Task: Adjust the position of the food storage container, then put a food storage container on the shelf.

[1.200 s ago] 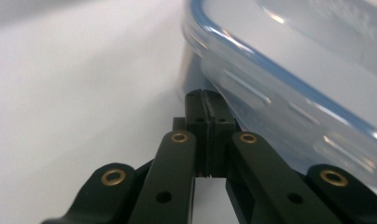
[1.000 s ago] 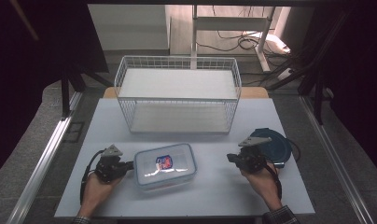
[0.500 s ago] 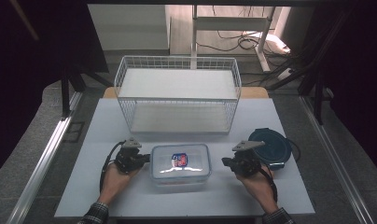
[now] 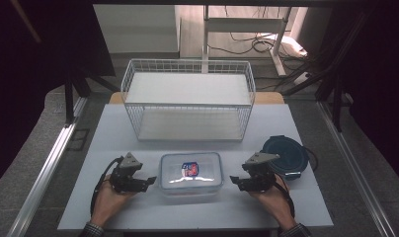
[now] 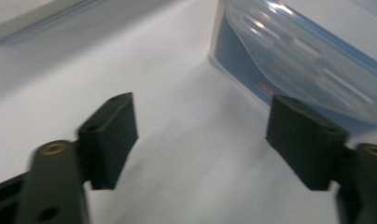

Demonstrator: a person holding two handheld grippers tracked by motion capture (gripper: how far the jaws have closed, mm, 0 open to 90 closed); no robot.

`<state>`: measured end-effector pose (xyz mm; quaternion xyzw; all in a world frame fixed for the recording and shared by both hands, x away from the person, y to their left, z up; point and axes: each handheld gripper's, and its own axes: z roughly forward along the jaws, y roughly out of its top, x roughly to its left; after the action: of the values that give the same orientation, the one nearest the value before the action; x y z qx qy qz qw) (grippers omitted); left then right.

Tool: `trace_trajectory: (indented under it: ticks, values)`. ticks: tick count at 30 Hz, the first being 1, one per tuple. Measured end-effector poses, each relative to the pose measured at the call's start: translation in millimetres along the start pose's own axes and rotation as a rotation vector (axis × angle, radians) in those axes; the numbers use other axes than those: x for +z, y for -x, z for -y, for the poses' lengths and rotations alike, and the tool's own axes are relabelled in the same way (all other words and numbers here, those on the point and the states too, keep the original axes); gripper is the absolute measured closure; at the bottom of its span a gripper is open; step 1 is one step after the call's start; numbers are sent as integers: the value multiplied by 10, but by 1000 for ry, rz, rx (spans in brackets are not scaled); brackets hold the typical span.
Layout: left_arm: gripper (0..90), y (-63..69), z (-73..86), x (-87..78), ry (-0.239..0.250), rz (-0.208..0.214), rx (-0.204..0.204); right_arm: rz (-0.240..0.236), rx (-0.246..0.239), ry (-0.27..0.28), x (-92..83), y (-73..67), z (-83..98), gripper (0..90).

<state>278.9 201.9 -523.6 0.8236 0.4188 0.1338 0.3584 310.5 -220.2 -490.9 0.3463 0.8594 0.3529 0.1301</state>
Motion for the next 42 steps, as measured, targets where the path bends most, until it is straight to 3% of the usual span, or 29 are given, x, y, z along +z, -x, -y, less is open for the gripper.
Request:
trace_trajectory:
  ticks: [4,8,17,23,31,34,37,39,40,42]
  values:
    - [119,-14,63,-67,25,25,-41,0,-20,19,-3,-11,33,209]
    - [63,-26,91,-95,35,20,-49,5,-25,36,-10,-17,53,130]
    - [42,-55,108,-104,56,13,-22,17,-4,46,-16,2,52,78]
    - [33,-122,121,-132,90,39,-72,23,-8,47,-14,-12,38,61]
    - [44,-137,61,-213,115,69,-99,24,5,71,-63,-11,-4,55]
    - [49,-142,-10,-272,135,99,-126,3,26,83,-101,-26,-67,40]
    - [48,-106,-117,-309,153,140,-129,-14,30,81,-110,-60,-119,20]
    - [33,-59,-181,-292,154,177,-127,-26,33,81,-101,-100,-176,15]
    - [28,-16,-243,-231,141,224,-126,-53,39,61,-68,-138,-235,9]
    - [27,11,-274,-194,129,237,-124,-78,35,50,-16,-174,-288,9]
